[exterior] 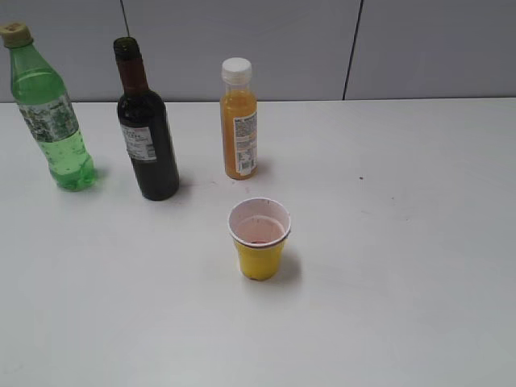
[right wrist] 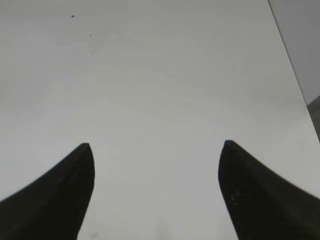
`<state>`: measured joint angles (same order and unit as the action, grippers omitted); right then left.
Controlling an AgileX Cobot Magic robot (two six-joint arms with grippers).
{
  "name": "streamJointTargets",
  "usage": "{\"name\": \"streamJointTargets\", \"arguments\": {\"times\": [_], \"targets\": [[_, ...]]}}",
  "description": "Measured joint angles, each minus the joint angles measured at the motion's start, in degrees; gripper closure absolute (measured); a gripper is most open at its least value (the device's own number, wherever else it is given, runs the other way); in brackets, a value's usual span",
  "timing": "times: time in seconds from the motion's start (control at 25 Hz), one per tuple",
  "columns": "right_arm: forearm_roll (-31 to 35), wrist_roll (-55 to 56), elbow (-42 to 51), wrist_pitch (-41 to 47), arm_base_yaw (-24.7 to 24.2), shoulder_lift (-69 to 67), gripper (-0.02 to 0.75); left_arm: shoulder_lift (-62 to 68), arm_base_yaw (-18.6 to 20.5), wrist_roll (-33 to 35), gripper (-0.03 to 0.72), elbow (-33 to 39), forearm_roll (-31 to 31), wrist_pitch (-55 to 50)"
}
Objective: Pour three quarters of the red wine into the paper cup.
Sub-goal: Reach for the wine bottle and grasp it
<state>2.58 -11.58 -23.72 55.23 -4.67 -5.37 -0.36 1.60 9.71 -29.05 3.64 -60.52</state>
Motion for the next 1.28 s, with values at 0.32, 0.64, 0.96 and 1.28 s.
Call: {"name": "streamJointTargets", "arguments": {"times": [0.32, 0.64, 0.96, 1.28], "targets": [[-0.33, 0.35, 0.15, -0.61, 0.00, 0.81, 0.153, 0.00, 0.00, 0.00, 0.263, 0.00, 0.00, 0.00], [-0.48, 0.59, 0.15, -0.68, 0.00, 2.26, 0.153, 0.00, 0.00, 0.00, 0.263, 0.00, 0.00, 0.00], [-0.56, 0.59, 0.15, -0.82, 0.00, 5.58, 0.153, 0.00, 0.00, 0.00, 0.263, 0.00, 0.00, 0.00], [-0.70, 0.65, 0.15, -0.82, 0.00, 5.58, 0.153, 0.00, 0.00, 0.00, 0.263, 0.00, 0.00, 0.00]]}}
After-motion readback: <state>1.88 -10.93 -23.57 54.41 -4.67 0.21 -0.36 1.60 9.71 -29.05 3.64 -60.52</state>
